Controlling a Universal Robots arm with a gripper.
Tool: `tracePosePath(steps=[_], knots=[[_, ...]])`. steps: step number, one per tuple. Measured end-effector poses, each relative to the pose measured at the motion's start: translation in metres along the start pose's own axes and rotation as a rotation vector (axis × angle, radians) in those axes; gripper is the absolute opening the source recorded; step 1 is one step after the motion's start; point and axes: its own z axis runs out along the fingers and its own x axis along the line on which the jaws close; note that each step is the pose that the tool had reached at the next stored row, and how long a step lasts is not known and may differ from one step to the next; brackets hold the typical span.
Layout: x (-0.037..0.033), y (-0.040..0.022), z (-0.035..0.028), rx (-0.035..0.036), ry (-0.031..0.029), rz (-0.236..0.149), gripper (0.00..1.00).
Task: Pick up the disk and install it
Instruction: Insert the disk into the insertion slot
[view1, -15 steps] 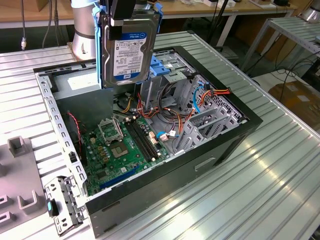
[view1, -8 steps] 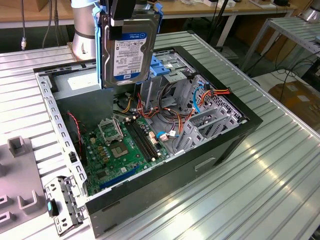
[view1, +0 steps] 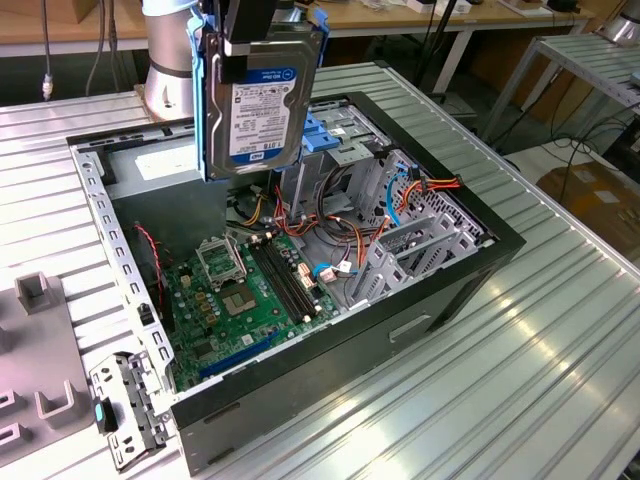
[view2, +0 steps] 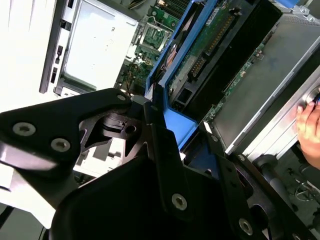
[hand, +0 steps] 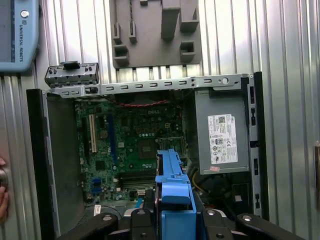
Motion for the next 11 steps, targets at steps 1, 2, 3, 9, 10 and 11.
tracePosePath(steps=[1, 2, 3, 9, 10, 11], knots=[[0.0038, -0.0003, 0.0002, 0.0002, 0.0017, 0.000, 0.37], [0.0066, -0.0006, 0.0004, 0.0004, 0.0028, 0.000, 0.37], [0.0106, -0.0009, 0.0005, 0.0005, 0.0047, 0.000, 0.37], [0.0316, -0.0027, 0.0015, 0.0014, 0.0151, 0.000, 0.37], [0.0343, -0.0030, 0.0017, 0.0015, 0.0167, 0.000, 0.37], [0.0384, -0.0035, 0.0022, 0.0017, 0.0190, 0.000, 0.37]])
